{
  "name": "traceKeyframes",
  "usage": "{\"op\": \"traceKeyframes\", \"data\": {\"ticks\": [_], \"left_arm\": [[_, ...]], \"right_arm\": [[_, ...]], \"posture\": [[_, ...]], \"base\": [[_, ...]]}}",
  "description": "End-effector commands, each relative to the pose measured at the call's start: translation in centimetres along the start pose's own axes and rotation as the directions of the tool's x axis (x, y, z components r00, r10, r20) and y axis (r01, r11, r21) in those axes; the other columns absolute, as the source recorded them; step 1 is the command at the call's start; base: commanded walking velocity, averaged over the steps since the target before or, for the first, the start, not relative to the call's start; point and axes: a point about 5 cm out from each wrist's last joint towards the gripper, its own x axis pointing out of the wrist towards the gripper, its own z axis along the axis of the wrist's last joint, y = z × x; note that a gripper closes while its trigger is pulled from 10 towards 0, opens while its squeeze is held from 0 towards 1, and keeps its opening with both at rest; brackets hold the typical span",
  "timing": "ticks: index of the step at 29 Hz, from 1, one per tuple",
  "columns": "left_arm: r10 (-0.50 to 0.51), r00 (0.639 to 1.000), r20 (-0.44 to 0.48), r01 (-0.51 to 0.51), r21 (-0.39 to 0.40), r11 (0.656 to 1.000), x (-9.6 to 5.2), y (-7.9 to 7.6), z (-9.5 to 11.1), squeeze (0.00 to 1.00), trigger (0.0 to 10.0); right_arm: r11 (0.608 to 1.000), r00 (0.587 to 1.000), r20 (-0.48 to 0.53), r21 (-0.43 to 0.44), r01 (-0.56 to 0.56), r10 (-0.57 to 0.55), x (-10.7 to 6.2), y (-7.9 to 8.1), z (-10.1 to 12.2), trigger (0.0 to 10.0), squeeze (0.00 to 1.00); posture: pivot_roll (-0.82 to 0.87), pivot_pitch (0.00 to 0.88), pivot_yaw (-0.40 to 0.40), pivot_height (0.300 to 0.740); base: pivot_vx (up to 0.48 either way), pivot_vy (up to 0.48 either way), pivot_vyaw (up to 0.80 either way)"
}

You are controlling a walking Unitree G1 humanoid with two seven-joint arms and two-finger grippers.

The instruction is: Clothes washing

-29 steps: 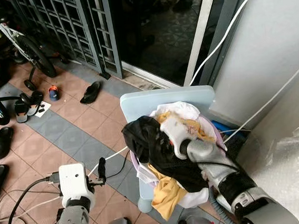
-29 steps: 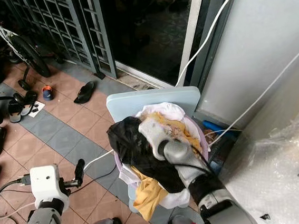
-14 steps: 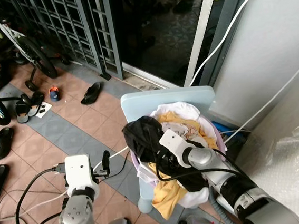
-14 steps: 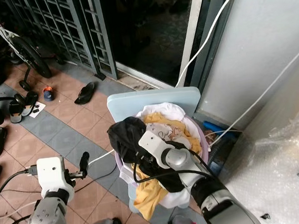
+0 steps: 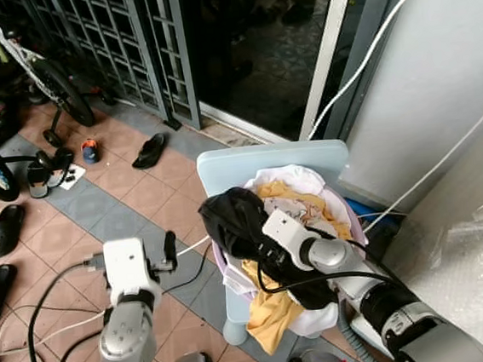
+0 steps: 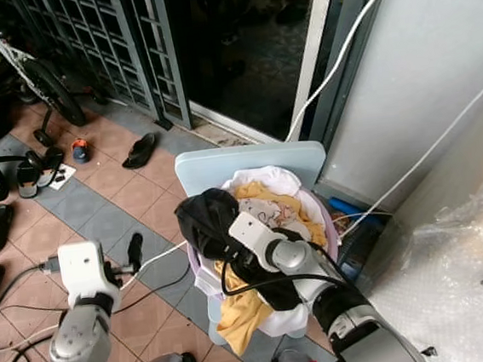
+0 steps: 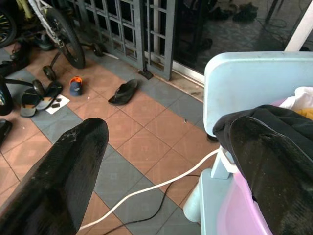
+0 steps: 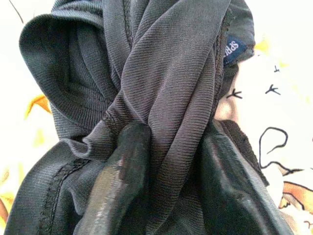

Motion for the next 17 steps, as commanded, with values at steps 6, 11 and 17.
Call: {"op": "traceKeyframes", "data": {"ticks": [6, 11, 17], "left_arm": [[0.043, 0.999, 0.033, -0.042, -0.026, 0.999, 0.6, -0.2, 0.2, 0.0, 10.0], [0.044, 0.998, 0.046, -0.042, -0.042, 0.998, 1.0, -0.7, 0.5, 0.0, 10.0], [-0.005, 1.0, 0.029, 0.007, -0.088, 0.996, 1.1, -1.1, 0.8, 0.0, 10.0]], "right_arm": [[1.0, 0.998, -0.056, 0.002, -0.003, 0.003, -0.2, -0.5, -1.3, 0.0, 0.0], [0.999, 0.999, -0.023, 0.047, 0.024, -0.023, -0.2, -1.1, -0.8, 0.0, 0.0], [0.97, 0.987, 0.065, 0.202, 0.133, -0.148, -0.5, -2.7, 0.6, 0.0, 0.0]], "posture": [[-0.01, 0.025, -0.039, 0.74], [-0.01, 0.007, -0.025, 0.74], [-0.01, 0.013, 0.006, 0.74]], "base": [[0.0, 0.0, 0.0], [0.0, 0.0, 0.0], [0.0, 0.0, 0.0]]}}
